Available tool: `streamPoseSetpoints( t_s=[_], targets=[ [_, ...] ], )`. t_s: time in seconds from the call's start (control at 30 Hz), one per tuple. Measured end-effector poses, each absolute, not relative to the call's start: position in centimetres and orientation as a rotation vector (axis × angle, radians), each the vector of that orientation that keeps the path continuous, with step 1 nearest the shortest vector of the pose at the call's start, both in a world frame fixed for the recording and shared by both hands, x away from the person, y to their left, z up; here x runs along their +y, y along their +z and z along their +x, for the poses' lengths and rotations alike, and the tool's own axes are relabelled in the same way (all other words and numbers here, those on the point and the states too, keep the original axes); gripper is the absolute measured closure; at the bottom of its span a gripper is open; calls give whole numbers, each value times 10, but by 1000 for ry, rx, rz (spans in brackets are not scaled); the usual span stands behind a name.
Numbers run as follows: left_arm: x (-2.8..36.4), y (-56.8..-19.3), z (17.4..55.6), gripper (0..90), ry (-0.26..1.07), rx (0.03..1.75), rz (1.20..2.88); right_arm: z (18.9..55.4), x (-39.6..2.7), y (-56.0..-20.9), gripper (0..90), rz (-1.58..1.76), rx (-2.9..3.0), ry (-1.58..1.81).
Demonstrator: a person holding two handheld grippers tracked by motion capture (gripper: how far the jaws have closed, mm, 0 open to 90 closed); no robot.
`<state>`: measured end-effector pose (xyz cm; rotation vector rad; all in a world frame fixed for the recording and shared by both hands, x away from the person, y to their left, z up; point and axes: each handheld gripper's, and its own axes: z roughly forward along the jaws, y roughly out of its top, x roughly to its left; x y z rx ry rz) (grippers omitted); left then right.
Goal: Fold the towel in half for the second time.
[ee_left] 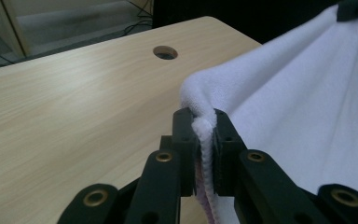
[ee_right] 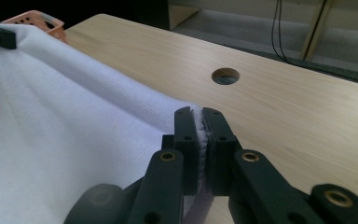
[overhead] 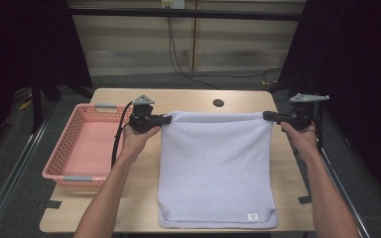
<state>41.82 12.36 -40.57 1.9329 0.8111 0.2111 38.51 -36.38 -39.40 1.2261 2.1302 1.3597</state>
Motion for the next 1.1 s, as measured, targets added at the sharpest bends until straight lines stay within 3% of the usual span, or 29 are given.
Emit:
streamPoseSetpoints(
  t_s=[0.4,0.67,0.97,1.1],
  targets=[
    [139,-406,331,820,168,686,1944,283,-365,-394,861,1066,2205,1426],
    [149,-438,285,814,71,678,2014,213,-356,-421,860,1033,2337,1392],
    [161,-466,249,800,-49,681,2084,179,-352,-454,845,1073,2420,1337],
    [161,-474,237,787,-100,666,2140,174,-352,-462,779,1103,2485,1325]
  ],
)
